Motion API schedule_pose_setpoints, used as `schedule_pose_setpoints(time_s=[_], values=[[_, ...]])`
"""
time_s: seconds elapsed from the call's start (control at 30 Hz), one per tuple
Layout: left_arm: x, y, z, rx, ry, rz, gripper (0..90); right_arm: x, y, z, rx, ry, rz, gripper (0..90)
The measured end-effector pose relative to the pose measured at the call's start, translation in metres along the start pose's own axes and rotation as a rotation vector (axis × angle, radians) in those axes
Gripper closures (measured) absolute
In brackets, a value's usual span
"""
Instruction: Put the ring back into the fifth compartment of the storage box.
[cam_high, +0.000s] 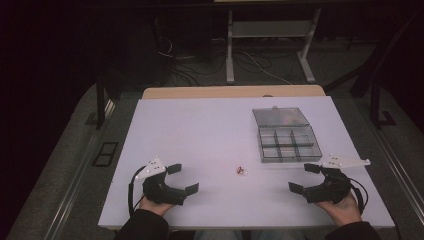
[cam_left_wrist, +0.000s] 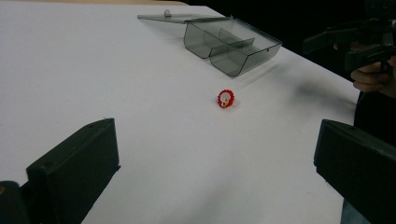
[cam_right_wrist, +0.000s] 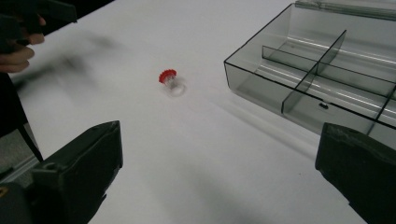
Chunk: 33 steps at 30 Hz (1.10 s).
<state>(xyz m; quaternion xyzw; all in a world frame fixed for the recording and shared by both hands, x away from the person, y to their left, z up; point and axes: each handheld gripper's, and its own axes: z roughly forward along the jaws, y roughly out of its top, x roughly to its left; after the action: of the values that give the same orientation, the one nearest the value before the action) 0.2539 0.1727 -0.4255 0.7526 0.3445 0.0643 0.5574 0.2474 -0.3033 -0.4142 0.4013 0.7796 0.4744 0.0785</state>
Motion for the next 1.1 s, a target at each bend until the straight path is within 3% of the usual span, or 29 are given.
schedule_pose_setpoints(time_s=[1.1], values=[[0.0003,-0.0011,-0.0008,0.003,-0.005,-0.012,0.0,-0.0018,0.0041,-0.0049,0.036,0.002,-0.004,0.4]])
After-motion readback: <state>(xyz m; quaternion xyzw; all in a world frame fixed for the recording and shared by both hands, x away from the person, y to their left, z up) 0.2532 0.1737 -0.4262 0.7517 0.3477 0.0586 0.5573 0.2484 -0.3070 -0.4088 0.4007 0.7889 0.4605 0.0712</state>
